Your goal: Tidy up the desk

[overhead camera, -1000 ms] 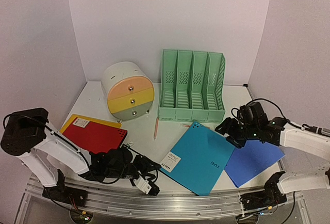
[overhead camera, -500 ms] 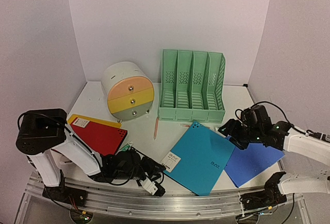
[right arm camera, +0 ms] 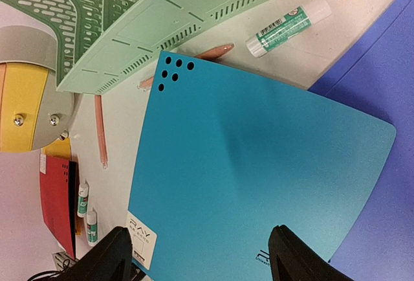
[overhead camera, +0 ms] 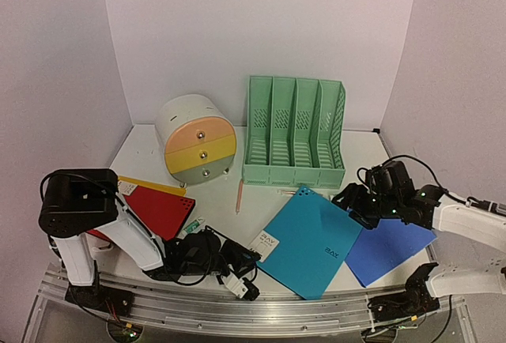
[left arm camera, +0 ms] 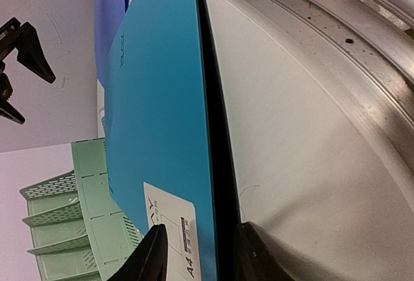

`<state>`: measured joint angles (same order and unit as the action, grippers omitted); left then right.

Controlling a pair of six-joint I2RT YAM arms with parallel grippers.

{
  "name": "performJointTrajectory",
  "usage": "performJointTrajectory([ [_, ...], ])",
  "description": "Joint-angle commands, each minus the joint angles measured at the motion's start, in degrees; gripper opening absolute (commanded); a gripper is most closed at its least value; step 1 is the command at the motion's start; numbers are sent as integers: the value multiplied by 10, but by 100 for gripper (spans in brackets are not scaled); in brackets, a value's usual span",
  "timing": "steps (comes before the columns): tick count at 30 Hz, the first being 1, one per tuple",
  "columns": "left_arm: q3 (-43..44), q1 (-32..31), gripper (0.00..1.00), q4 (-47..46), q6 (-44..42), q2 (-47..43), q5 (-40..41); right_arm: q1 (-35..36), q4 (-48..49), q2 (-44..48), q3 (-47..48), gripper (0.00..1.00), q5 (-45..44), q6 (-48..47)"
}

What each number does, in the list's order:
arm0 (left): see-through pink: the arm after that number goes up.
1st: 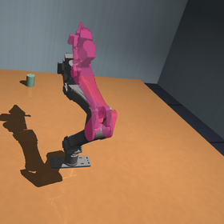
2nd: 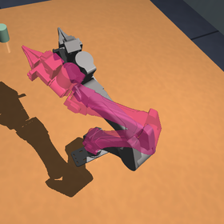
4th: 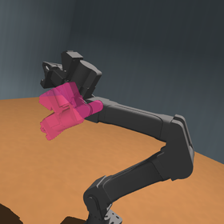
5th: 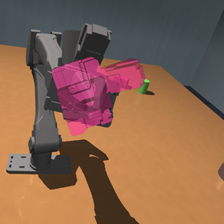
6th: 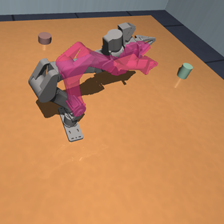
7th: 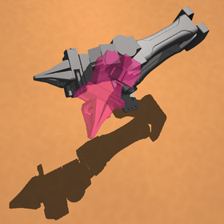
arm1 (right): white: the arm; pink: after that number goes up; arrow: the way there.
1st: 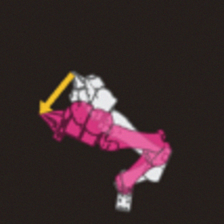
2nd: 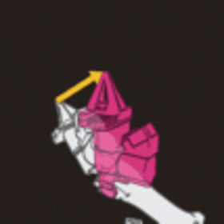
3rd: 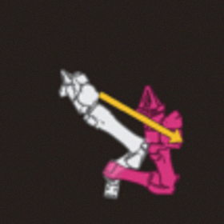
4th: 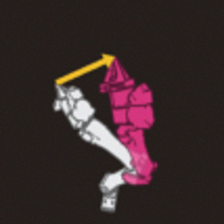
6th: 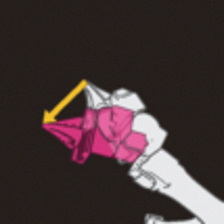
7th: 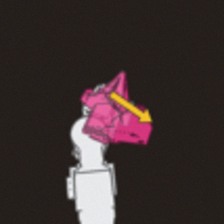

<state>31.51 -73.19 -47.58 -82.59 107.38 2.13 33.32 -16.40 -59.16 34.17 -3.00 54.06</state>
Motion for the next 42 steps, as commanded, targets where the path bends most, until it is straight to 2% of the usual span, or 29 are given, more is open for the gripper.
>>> performJointTrajectory([
  [1, 27, 3, 29, -16, -5, 13, 6, 3, 14, 1, 9, 74, 20, -4],
  [7, 52, 6, 1, -3, 6, 5, 22, 3, 3, -9, -8, 75, 64, 13],
  [11, 52, 5, 0, -8, 21, -11, 28, 3, -29, -3, -8, 75, 79, 26],
  [14, 59, 6, 0, 9, 41, -34, 38, 3, -90, 2, 3, 75, 85, 28],
  [18, 112, 10, 0, 125, 122, -81, 38, 3, -198, 8, 29, 76, 106, 32],
  [19, 126, 12, 0, 157, 142, -95, 33, 3, -218, 10, 37, 78, 118, 34],
  [22, 141, 13, 0, 185, 150, -120, 20, 3, -257, 11, 39, 96, 180, 41],
  [25, 163, 13, 0, 213, 165, -128, 19, 3, -254, 11, 22, 98, 238, 55],
  [28, 165, 13, 0, 210, 165, -132, 17, 2, -249, 17, 17, 98, 252, 65],
  [32, 159, 13, 0, 204, 167, -134, 13, -1, -145, 30, -30, 98, 285, 131],
  [35, 157, 13, 0, 202, 166, -138, 11, -1, -82, 34, -70, 98, 286, 165],
  [42, 155, 15, 0, 202, 163, -141, 11, -1, -75, 25, -100, 98, 284, 151],
])
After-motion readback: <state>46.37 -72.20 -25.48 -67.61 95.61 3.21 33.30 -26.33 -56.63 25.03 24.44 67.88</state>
